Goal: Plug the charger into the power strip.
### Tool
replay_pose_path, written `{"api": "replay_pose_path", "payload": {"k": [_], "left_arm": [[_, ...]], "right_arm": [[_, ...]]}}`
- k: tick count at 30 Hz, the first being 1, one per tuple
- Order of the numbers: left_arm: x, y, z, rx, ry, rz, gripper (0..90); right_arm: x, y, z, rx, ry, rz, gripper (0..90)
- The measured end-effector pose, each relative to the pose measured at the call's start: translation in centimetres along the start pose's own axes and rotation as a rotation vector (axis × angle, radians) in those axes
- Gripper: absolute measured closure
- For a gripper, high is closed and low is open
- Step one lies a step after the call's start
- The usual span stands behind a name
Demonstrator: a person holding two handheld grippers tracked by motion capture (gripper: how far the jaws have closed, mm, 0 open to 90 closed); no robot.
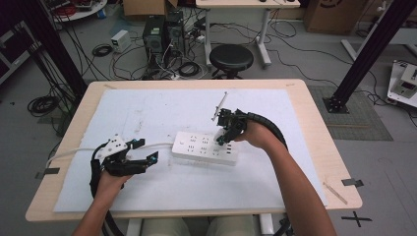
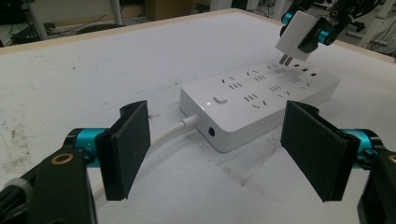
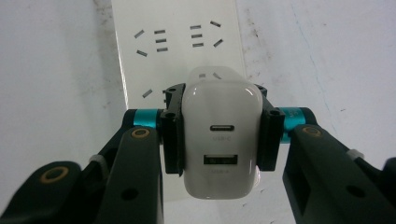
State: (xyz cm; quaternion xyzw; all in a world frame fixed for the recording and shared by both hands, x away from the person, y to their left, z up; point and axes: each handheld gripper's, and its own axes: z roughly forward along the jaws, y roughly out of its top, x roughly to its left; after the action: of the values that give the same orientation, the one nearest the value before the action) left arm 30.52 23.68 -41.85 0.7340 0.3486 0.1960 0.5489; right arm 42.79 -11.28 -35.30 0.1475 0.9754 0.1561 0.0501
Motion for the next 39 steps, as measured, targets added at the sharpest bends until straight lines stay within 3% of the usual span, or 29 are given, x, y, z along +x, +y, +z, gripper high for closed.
{"api": "replay_pose_path", "payload": {"k": [18, 27, 32, 35, 38, 39], "left_arm": [[-0.1, 0.0, -0.1, -0.003, -0.002, 0.001, 24.1], [0.0, 0.0, -0.3, -0.005, 0.001, -0.002, 24.1], [0.0, 0.0, -0.2, -0.003, 0.001, 0.003, 24.1], [-0.1, 0.0, -0.2, -0.005, 0.001, 0.0, 24.1], [-0.1, 0.0, -0.2, -0.005, 0.0, 0.002, 24.1], [-0.1, 0.0, -0.3, -0.009, 0.0, -0.004, 24.1]], "right_arm": [[0.0, 1.2, 0.7, 0.065, 0.009, -0.069, 63.1], [0.3, 2.8, 1.2, 0.159, -0.002, -0.121, 63.3], [0.4, 3.4, 1.4, 0.194, -0.003, -0.121, 63.4], [0.6, 4.0, 1.6, 0.229, -0.005, -0.146, 63.4], [0.7, 4.2, 1.7, 0.232, -0.007, -0.145, 63.5], [0.9, 4.1, 2.2, 0.26, -0.016, -0.152, 63.5]]}}
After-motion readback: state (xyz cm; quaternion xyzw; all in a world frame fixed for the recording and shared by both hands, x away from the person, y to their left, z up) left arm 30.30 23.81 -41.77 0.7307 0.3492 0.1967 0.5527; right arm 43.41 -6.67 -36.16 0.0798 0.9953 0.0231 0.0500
